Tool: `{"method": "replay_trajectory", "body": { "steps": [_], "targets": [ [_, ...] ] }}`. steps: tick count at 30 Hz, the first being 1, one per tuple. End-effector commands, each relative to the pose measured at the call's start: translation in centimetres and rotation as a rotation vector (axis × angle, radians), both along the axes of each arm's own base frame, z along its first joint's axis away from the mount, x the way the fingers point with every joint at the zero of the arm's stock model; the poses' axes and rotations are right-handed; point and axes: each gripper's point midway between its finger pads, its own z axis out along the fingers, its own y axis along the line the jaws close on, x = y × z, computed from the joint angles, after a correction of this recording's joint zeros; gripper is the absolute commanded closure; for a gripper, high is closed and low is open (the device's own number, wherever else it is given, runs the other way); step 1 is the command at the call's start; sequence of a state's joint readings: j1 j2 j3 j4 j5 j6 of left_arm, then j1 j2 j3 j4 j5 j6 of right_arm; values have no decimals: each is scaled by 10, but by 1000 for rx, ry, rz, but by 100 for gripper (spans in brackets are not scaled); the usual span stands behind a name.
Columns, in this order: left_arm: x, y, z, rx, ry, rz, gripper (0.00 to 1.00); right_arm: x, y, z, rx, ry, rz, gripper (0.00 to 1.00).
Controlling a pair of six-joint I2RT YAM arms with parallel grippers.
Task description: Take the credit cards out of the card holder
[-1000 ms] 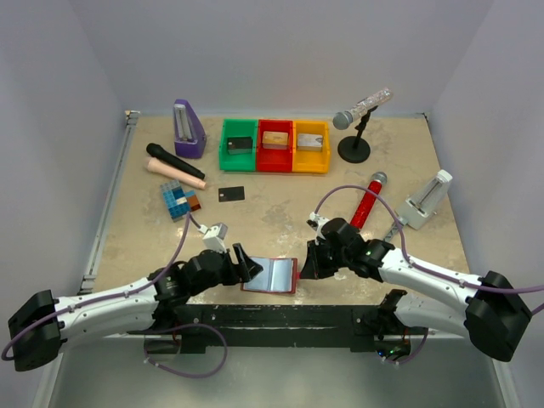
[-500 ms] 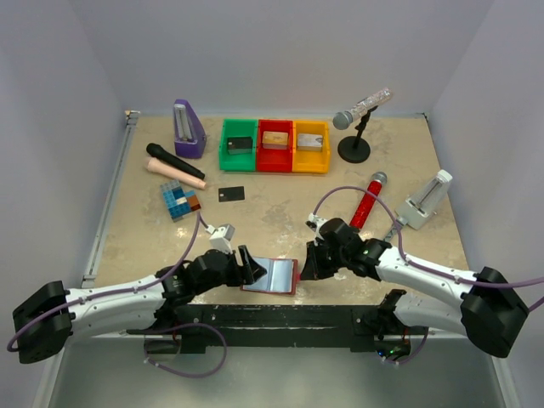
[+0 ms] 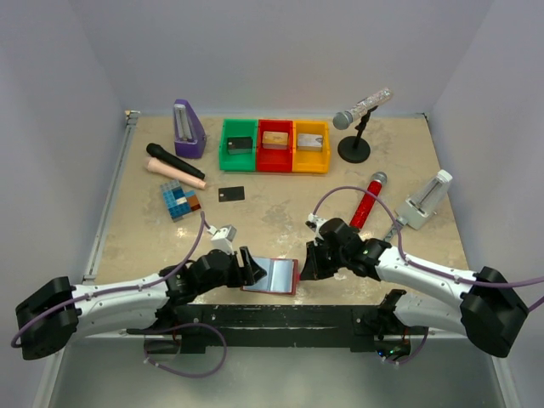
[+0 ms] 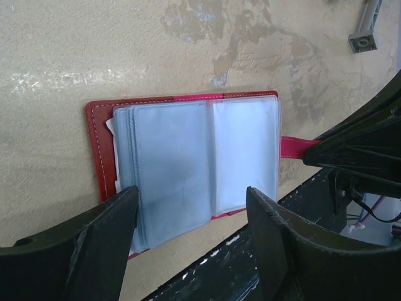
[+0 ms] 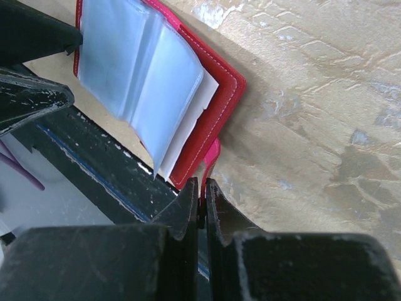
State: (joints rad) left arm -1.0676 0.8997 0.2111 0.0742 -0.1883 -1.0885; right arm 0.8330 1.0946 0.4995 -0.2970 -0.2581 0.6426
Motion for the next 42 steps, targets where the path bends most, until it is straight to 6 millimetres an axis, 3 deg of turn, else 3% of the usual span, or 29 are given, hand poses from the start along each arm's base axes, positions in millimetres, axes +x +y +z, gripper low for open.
{"method": "replay_trajectory", "body": {
  "steps": [1, 14, 28, 37, 38, 39, 42],
  "targets": [
    [0, -6, 3, -15, -4, -17, 26, 6, 15, 16, 57, -35, 37, 100],
    [-8, -35, 22, -119, -51, -156, 30, 4, 17, 12, 60, -19, 47, 100],
    [-6, -33, 28, -139, -69, -140, 29, 4, 13, 11, 55, -27, 37, 100],
    [0, -14, 21, -93, -58, -46, 28, 5, 1, 7, -12, -29, 7, 100],
    [2, -10, 18, -79, -56, -28, 28, 6, -3, 6, -30, -30, -6, 98],
    [3, -4, 15, -60, -50, -3, 28, 7, -7, 6, -52, -37, -21, 87],
    [7, 9, 14, -40, -56, 53, 28, 14, -20, 12, -117, -76, -57, 67]
  ]
}}
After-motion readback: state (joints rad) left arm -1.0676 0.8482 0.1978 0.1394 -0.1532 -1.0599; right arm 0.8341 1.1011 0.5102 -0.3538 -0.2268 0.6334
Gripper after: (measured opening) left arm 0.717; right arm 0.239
